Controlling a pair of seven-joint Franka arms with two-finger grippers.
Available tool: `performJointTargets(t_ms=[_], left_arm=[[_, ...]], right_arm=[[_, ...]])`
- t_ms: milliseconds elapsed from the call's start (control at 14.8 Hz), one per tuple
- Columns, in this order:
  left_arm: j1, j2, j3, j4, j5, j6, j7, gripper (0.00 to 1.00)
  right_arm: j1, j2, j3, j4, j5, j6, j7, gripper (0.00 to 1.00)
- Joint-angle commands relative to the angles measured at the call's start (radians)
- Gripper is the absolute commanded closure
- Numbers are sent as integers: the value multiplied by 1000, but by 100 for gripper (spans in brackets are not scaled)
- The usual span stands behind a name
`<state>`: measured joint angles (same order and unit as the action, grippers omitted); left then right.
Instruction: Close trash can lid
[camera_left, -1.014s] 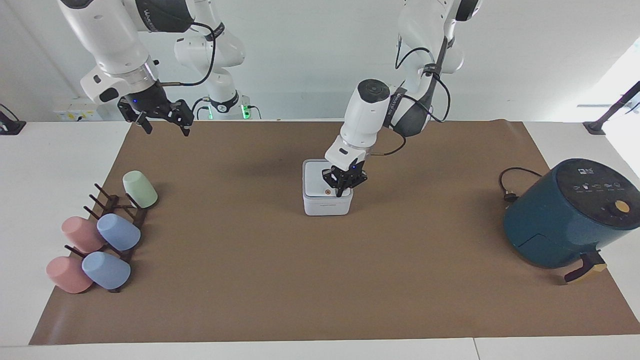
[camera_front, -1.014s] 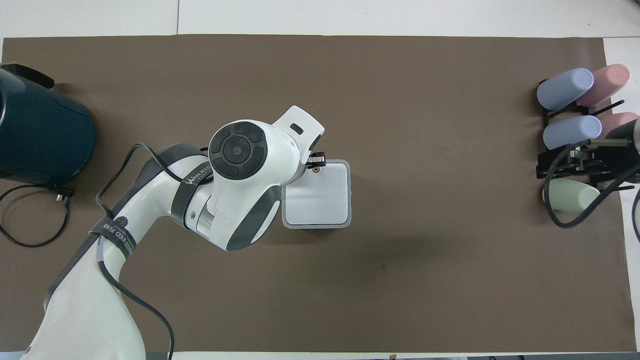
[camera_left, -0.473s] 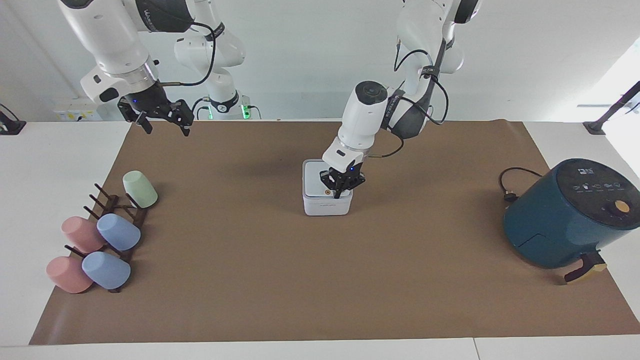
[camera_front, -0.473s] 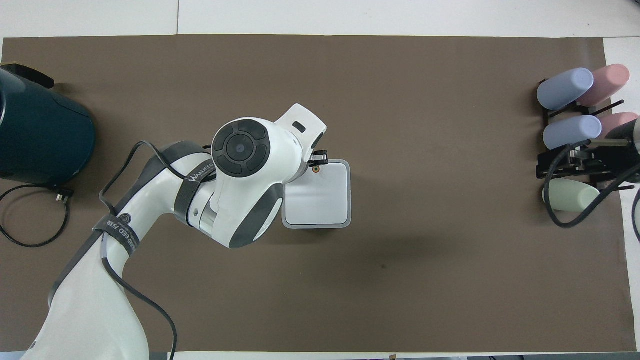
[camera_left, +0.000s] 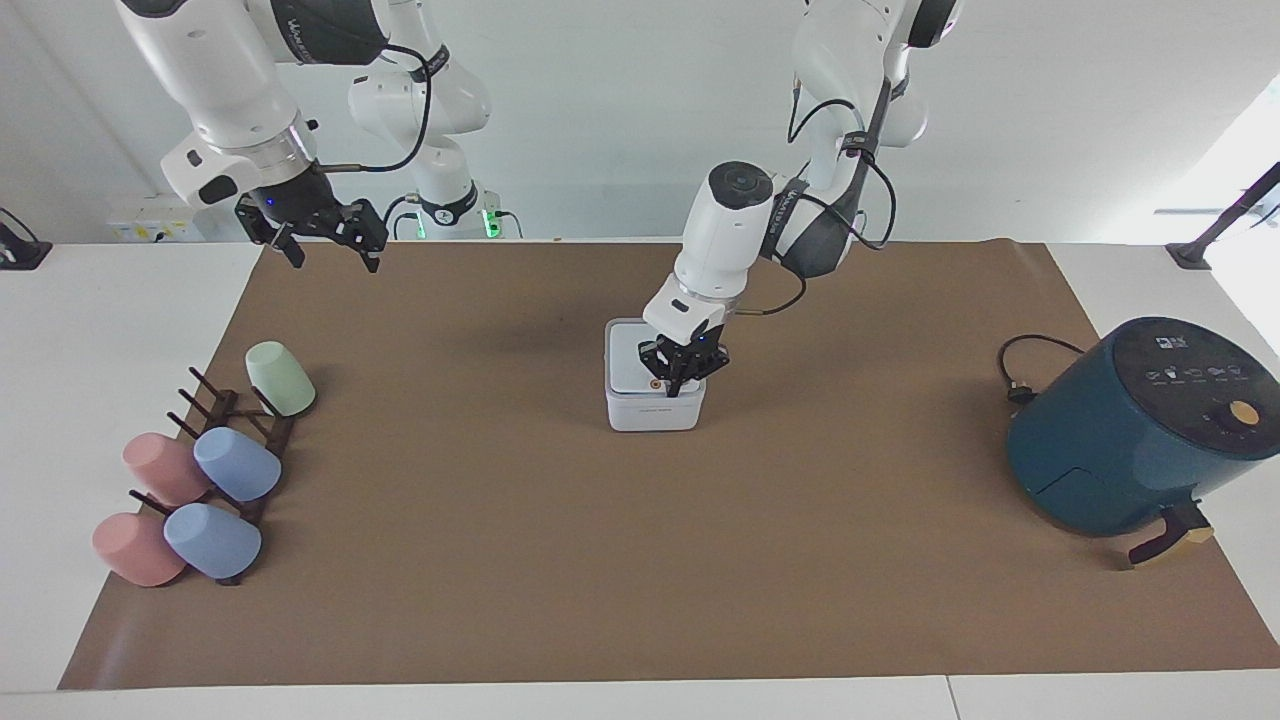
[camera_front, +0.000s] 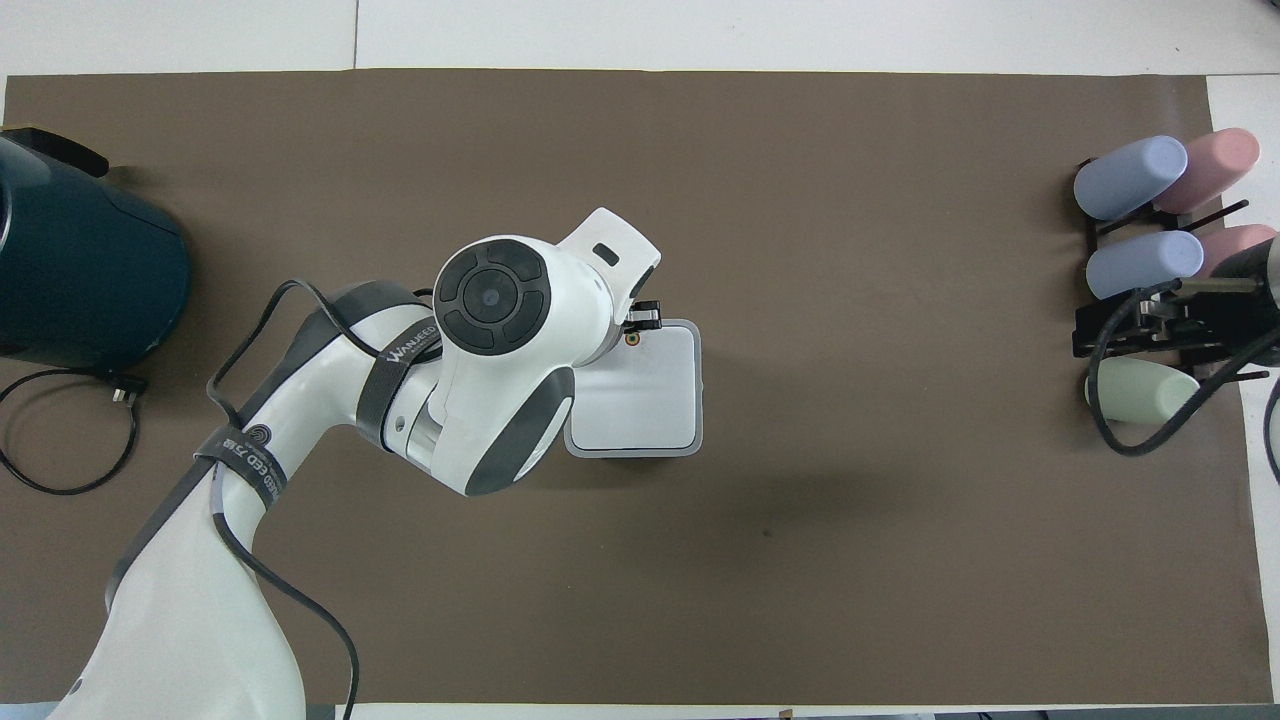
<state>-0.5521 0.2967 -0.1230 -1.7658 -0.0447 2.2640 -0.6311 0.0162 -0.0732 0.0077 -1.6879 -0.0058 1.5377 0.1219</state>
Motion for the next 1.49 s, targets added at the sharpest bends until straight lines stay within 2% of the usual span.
performJointTargets(t_ms=[0, 676, 1216, 1419], left_arm=[[-23, 39, 3, 16, 22, 14, -15, 100], [-38, 65, 3, 6, 95, 5, -13, 100], [-45, 70, 3, 12, 103, -6, -15, 100], [-25, 29, 3, 22, 94, -62, -9, 100]], right_arm=[[-2, -13, -2, -4, 7, -13, -19, 0], [-1, -13, -2, -4, 7, -13, -19, 0], [-2, -13, -2, -4, 7, -13, -19, 0], [-2, -13, -2, -4, 7, -11, -19, 0]])
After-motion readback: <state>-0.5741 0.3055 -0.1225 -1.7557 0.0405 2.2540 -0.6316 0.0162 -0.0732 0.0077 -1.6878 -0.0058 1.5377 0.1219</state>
